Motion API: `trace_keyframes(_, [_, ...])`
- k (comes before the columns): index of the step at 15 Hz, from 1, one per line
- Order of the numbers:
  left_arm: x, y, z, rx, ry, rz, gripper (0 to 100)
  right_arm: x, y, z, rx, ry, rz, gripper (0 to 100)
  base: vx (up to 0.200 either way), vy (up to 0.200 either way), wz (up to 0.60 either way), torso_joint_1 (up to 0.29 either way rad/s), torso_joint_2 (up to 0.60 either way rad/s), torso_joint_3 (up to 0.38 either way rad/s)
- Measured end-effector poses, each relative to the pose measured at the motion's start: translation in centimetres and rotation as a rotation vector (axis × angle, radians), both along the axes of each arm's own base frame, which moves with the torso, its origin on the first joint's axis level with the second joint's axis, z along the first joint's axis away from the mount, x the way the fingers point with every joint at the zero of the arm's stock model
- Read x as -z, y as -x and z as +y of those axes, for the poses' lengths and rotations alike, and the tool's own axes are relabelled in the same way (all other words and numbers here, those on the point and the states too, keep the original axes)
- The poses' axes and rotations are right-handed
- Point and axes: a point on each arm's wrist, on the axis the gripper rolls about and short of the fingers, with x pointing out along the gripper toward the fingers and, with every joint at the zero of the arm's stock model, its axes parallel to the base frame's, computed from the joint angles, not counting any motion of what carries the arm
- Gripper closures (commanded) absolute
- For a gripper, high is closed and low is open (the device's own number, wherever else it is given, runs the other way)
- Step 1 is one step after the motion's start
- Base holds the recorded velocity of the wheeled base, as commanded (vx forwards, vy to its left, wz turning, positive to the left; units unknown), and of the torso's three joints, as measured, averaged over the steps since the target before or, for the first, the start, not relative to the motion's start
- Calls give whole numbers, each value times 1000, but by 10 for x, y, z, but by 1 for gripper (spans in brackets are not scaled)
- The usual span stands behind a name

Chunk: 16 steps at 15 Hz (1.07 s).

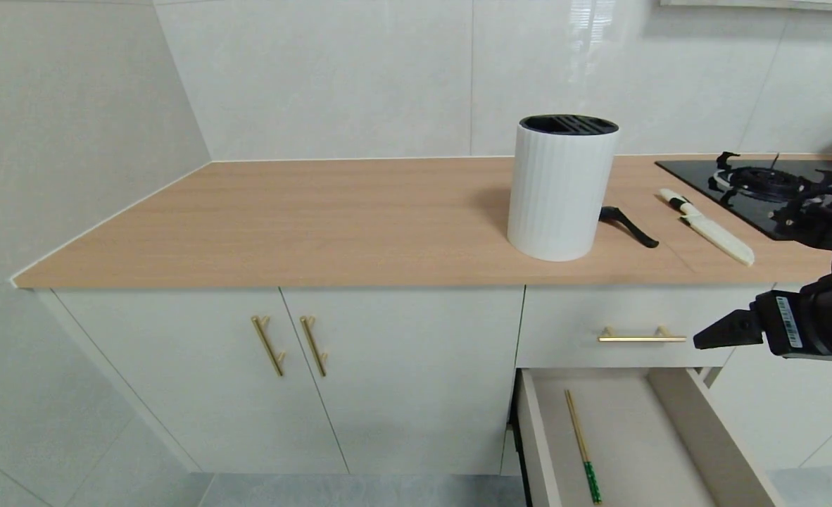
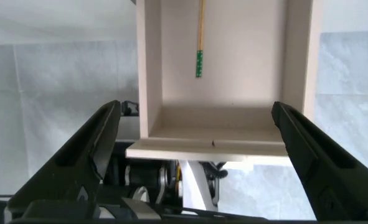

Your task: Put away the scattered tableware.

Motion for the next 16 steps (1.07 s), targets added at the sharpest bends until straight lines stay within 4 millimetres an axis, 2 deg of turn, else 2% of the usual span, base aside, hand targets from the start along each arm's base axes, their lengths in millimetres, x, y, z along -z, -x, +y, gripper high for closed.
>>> trace_keyframes(5, [0, 0, 0, 0, 0, -1, 0, 3, 0, -4, -13, 32, 6, 0, 0, 0, 0, 208, -504, -291])
trace_keyframes(7, [0, 0, 0, 0, 0, -1, 0, 5, -10, -8, -32, 64, -22, 0, 0, 0, 0, 212, -488, -276])
trace_keyframes(8, [0, 0, 0, 0, 0, -1, 0, 5, -19, -13, -39, 86, -55, 0, 0, 0, 0, 124, -261, -149])
trace_keyframes(12, [0, 0, 0, 0, 0, -1, 0, 11, -86, -38, -110, 125, -207, 0, 0, 0, 0, 27, -57, -33])
trace_keyframes(16, [0, 0, 0, 0, 0, -1, 0, 32, -141, -48, -225, 136, -251, 0, 0, 0, 0, 0, 0, 0])
